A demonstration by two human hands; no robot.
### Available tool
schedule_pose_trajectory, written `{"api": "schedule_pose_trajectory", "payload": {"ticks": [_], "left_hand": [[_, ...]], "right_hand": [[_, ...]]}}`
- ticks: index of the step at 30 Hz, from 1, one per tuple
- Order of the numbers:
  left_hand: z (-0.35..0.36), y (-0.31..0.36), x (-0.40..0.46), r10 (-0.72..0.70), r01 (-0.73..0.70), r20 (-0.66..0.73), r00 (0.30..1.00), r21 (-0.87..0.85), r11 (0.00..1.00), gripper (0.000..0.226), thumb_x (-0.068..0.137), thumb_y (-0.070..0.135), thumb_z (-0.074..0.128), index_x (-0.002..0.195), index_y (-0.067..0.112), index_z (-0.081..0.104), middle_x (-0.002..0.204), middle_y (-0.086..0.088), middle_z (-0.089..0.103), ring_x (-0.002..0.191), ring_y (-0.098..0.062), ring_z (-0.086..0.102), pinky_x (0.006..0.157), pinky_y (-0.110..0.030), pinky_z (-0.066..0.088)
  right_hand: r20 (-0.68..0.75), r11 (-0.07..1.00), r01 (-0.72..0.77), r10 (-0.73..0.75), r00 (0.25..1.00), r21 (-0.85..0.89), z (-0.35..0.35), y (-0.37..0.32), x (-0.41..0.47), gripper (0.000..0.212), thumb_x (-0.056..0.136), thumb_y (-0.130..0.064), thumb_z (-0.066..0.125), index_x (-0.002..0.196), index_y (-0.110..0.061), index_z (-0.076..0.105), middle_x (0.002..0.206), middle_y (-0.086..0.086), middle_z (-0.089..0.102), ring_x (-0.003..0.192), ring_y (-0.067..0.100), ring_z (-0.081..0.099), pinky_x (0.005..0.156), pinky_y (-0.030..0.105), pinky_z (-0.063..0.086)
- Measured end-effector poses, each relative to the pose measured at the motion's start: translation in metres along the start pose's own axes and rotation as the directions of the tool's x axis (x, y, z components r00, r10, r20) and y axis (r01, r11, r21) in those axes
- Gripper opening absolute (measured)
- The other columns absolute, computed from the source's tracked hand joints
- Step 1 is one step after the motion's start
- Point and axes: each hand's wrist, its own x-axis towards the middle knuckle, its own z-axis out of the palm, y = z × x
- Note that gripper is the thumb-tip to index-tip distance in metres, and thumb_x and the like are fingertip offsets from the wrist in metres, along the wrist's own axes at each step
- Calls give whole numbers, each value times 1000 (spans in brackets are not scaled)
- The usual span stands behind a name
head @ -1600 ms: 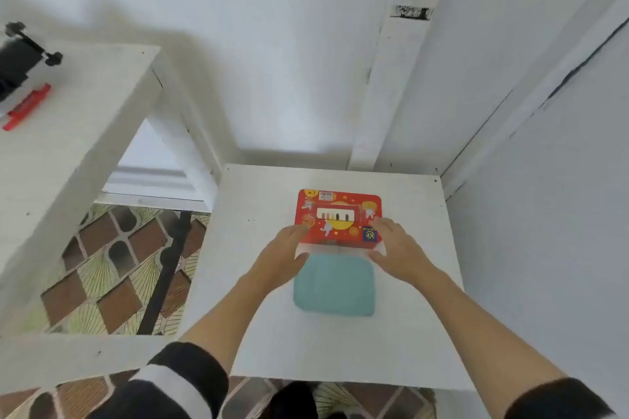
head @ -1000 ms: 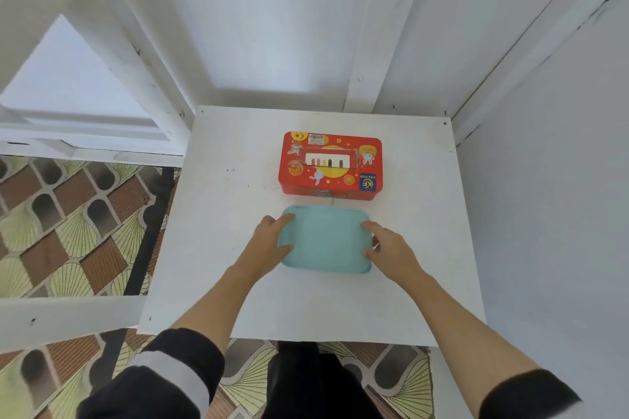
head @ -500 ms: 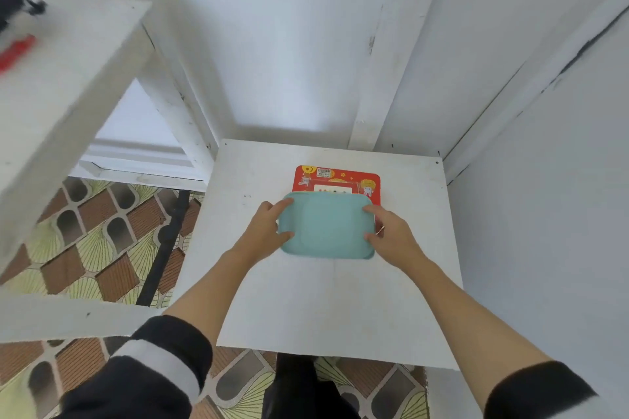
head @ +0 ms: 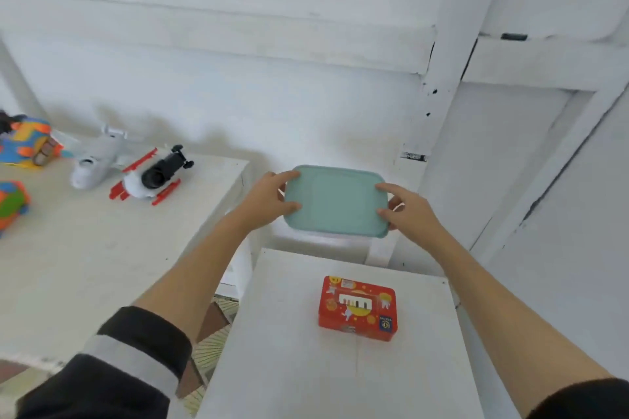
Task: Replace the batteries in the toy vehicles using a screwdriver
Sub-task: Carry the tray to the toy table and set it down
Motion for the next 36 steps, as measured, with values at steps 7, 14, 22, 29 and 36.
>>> {"api": "schedule_pose_trajectory", "payload": {"ticks": [7, 14, 22, 29, 36], "left_hand": [[-96, -43, -16, 46, -47, 18, 999, 49, 998, 58, 88, 11, 70, 140, 19, 47, 110, -6, 44, 80, -11, 50, 75, -17, 37], [-206, -149, -45, 33, -41, 111, 993, 72, 997, 54, 87, 9, 70, 137, 15, 49, 95, -3, 45, 72, -9, 48, 68, -22, 47], [-274, -249, -94, -55, 24, 240, 969, 131, 991, 58, 89, 11, 68, 142, 17, 45, 106, -5, 45, 80, -13, 49, 67, -12, 40], [-292, -296, -101, -111, 74, 306, 945, 130, 989, 55, 93, 17, 64, 144, 21, 43, 116, -8, 45, 93, -17, 51, 83, -25, 40], [-287, -293, -104, -92, 15, 254, 963, 291, 957, 52, 96, 21, 59, 145, 18, 41, 141, -12, 32, 128, -26, 36, 107, -34, 30]], "right_hand": [[-21, 995, -7, 9, 1000, 101, 62, -82, -4, 42, 84, -1, 59, 122, -18, 58, 73, 3, 48, 58, 18, 53, 54, 18, 51], [9, 987, -48, 47, 999, 151, 190, -164, -19, 39, 85, -3, 59, 121, -19, 58, 73, 6, 49, 62, 17, 55, 57, 20, 53], [111, 977, -161, 147, 983, 137, 308, -213, -50, 38, 84, -3, 61, 119, -18, 58, 74, 7, 48, 58, 19, 53, 61, 28, 54], [130, 978, -174, 159, 979, 111, 350, -231, -52, 34, 87, -8, 61, 119, -18, 57, 73, 3, 46, 54, 15, 52, 58, 21, 51], [153, 983, -161, 146, 977, 90, 352, -228, -55, 33, 89, -20, 61, 122, -25, 56, 84, 3, 52, 65, 14, 53, 64, 24, 50]]}}
